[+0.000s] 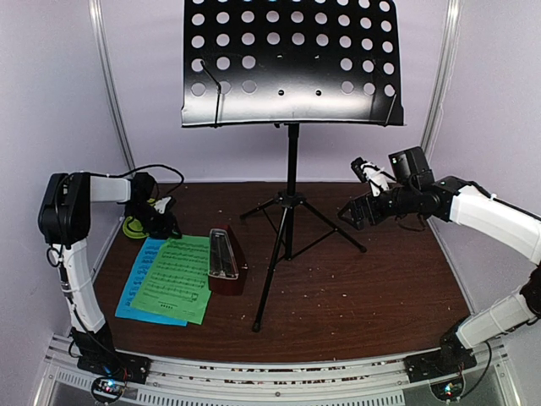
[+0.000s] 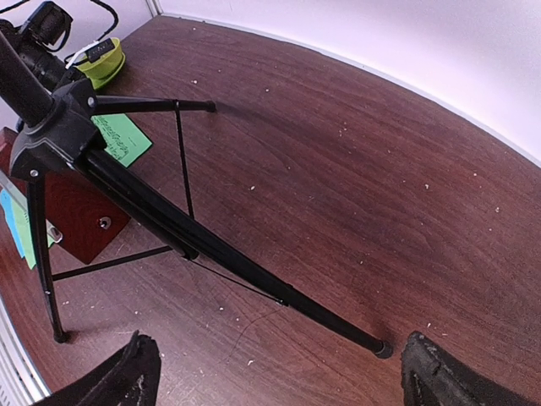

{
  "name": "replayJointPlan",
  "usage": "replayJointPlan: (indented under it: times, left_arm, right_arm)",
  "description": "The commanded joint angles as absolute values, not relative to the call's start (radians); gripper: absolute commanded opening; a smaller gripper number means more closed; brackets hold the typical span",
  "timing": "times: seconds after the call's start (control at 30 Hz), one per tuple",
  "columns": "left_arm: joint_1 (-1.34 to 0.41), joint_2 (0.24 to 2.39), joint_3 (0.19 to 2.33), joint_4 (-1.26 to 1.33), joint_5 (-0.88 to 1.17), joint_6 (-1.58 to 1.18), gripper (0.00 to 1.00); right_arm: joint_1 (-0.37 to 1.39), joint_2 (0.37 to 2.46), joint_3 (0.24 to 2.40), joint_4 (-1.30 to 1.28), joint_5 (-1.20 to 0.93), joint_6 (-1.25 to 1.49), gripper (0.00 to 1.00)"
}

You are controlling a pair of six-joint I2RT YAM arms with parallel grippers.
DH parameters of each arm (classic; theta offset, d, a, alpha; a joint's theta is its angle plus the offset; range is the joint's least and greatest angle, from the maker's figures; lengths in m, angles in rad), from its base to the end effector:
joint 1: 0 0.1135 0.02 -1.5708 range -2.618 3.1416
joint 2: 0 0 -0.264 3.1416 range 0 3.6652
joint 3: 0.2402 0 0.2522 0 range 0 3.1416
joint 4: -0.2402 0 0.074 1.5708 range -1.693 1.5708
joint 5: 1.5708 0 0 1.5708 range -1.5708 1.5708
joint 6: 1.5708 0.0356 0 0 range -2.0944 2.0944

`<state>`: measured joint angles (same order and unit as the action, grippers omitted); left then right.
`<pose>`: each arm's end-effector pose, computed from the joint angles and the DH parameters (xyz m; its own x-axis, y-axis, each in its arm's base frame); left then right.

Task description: Set up the instrument practice props

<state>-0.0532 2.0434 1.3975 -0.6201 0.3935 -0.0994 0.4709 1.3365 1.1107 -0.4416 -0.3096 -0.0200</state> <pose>0.4027 -0.0351 0.1471 -0.9641 -0.0404 -0.2623 0.0687 0.9167 -0.3937 0.2585 0.1438 0.3071 -0.5386 -0.2955 -0.7890 -0.6563 0.7345 0.1728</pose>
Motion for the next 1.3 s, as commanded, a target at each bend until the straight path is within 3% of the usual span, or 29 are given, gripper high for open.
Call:
replayJointPlan:
  times: [0.0, 0.1, 0.23, 0.43, 0.97, 1.27]
  left_arm:
    - [-0.044, 1.991, 1.378, -0.562, 0.452, -0.105, 0.40]
    - [-0.031, 1.992, 1.371, -0.549, 0.474, -0.101, 0.39]
    - [-0.025, 1.961, 1.364, -0.547, 0.470, -0.090, 0.26]
    - [-0.026, 1.884, 1.331, -0.548, 0.417, -0.072, 0.00]
    - [-0.077, 1.354, 1.062, -0.557, 0.373, -0.110, 0.00]
    - [-0.161, 1.025, 1.040, -0.635, 0.368, -0.187, 0.00]
  right_arm:
    - [0.466, 1.333, 1.142, -0.442, -0.309, -0.026, 1.00]
    - [0.466, 1.321, 1.137, -0.441, -0.324, -0.026, 1.00]
    - [0.466, 1.294, 1.129, -0.418, -0.345, -0.015, 1.00]
    - [0.466, 1.270, 1.121, -0.384, -0.366, 0.007, 1.00]
    - [0.474, 1.133, 0.997, -0.194, -0.477, 0.141, 1.00]
    - [0.545, 1.067, 0.951, -0.181, -0.472, 0.124, 1.00]
